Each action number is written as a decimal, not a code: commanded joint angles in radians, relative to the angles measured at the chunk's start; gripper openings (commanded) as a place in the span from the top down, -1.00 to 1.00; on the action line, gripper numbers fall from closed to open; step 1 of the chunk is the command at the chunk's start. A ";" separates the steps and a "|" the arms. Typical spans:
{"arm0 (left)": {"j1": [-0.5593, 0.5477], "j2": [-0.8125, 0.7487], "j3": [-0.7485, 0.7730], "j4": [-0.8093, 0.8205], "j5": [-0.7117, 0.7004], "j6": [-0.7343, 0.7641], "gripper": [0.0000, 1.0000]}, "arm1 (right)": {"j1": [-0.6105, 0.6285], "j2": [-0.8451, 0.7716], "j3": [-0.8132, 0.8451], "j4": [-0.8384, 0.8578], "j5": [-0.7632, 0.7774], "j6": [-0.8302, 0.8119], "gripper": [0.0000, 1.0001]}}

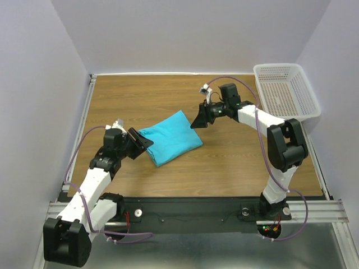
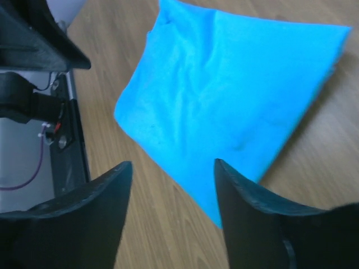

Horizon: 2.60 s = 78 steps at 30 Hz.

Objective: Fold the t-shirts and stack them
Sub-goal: Fold the tshirt, then neatly place the folded tshirt to the corner

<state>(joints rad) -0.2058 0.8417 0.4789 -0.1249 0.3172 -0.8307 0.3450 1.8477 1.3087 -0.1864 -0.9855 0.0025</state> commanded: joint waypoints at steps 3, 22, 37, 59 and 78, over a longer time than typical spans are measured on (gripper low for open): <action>0.120 0.169 0.107 0.120 -0.055 0.050 -0.11 | 0.087 0.064 0.009 0.004 -0.056 0.070 -0.09; 0.198 0.652 0.348 0.203 0.034 0.246 -0.14 | 0.161 0.162 0.001 -0.012 0.016 0.063 0.04; 0.222 0.706 0.334 0.228 0.071 0.263 0.50 | 0.160 0.235 -0.014 -0.050 0.119 0.047 0.34; 0.273 0.407 0.175 0.157 0.220 0.162 1.00 | 0.163 0.254 -0.003 -0.076 0.251 0.036 0.46; 0.404 0.553 0.067 0.073 0.103 0.228 1.00 | 0.160 0.297 0.034 -0.168 0.372 -0.108 0.36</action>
<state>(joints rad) 0.1848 1.3731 0.5625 -0.0521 0.4660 -0.6426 0.5068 2.0865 1.3437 -0.2893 -0.7830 -0.0071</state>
